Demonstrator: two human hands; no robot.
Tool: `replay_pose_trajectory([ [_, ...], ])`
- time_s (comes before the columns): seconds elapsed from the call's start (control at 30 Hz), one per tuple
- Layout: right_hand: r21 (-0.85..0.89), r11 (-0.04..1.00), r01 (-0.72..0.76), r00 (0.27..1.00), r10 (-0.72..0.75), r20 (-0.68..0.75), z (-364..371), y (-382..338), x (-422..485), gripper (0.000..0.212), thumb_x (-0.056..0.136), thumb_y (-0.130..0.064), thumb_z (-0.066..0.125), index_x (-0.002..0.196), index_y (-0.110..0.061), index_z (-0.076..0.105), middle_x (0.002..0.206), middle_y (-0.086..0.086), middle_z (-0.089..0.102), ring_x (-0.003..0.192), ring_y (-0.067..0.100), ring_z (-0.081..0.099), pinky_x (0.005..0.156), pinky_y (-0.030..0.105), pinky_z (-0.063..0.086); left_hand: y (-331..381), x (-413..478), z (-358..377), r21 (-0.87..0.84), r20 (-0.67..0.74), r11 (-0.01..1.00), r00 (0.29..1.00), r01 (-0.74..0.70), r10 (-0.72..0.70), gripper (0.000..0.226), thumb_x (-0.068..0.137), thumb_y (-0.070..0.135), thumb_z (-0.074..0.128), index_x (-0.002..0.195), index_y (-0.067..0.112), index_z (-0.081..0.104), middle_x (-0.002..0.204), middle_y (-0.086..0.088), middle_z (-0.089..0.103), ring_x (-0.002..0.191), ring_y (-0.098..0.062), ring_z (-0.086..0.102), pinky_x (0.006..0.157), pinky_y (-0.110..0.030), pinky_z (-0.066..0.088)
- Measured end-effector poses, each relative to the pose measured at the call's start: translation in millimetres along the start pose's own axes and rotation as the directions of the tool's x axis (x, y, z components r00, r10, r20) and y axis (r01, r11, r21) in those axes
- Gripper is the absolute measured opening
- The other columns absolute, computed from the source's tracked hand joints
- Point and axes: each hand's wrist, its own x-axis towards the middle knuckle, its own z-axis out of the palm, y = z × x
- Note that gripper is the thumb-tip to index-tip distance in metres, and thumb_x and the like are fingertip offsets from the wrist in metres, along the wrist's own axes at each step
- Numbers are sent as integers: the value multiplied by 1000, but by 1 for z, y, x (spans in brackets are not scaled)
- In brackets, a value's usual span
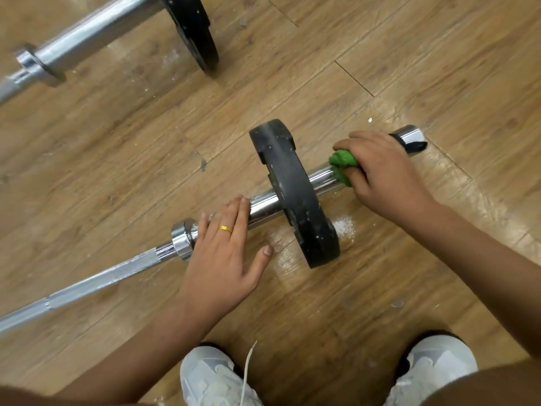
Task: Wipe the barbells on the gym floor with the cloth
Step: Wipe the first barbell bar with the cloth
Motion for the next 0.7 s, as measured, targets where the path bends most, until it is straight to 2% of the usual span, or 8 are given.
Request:
replay_pose_trajectory([
  [0.07,13,1000,16,1000,-16,-18,4,-8,-9,38,88,-21,56,123,-11,63,122,8,65,123,31,54,113,47,34,0,-1,-5,22,-3,999,999,-34,34,79,101,65,21,161,14,13,166,-6,22,153,-18,16,123,-38,-9],
  [0.17,23,989,148,987,-149,57,5,-14,-25,43,87,-20,58,129,-10,62,133,3,63,130,28,51,116,41,27,6,-8,3,21,19,998,998,-65,65,81,101,64,22,162,15,-1,170,-4,-2,156,-16,-7,122,-38,-15],
  [0.23,-4,986,168,982,-167,88,-1,-4,-28,48,84,-18,57,131,-9,61,136,4,62,131,28,50,114,41,29,11,-14,12,10,23,997,997,-77,77,84,101,63,24,161,14,-6,169,-3,-12,155,-16,-14,124,-42,-11],
  [0.3,-14,996,91,994,-90,67,-5,2,-28,47,84,-12,59,132,-10,60,136,6,61,133,31,49,114,47,33,13,-19,18,15,13,996,996,-89,89,85,101,62,27,161,11,-4,169,-5,-12,155,-19,-12,124,-45,-6],
  [0.4,-19,1000,4,1000,-4,12,4,-13,-42,46,88,-11,65,133,-10,58,139,7,59,138,30,44,121,46,22,15,-25,24,45,-12,993,994,-108,108,87,100,61,30,161,7,-2,169,-9,-8,156,-23,-8,124,-46,-5],
  [0.47,-16,997,73,996,-72,42,11,-25,-55,48,89,-16,63,137,-10,56,143,7,56,140,28,41,123,44,18,16,-30,28,67,-12,990,992,-123,124,89,99,60,32,160,6,-2,169,-11,-8,156,-26,-7,124,-47,-3],
  [0.57,-9,986,168,981,-166,96,6,-15,-59,53,86,-14,62,139,-9,55,143,6,56,139,27,43,122,44,22,16,-37,35,122,-2,983,990,-140,141,90,98,58,36,160,4,-2,169,-13,-7,156,-29,-4,123,-52,0],
  [0.7,-7,998,-69,997,68,-46,-3,-7,-59,45,89,-18,56,133,-9,58,136,8,60,136,28,45,119,51,25,19,-45,42,158,-18,975,987,-154,159,86,100,55,35,160,1,2,168,-16,-6,156,-32,-3,123,-52,-1],
])
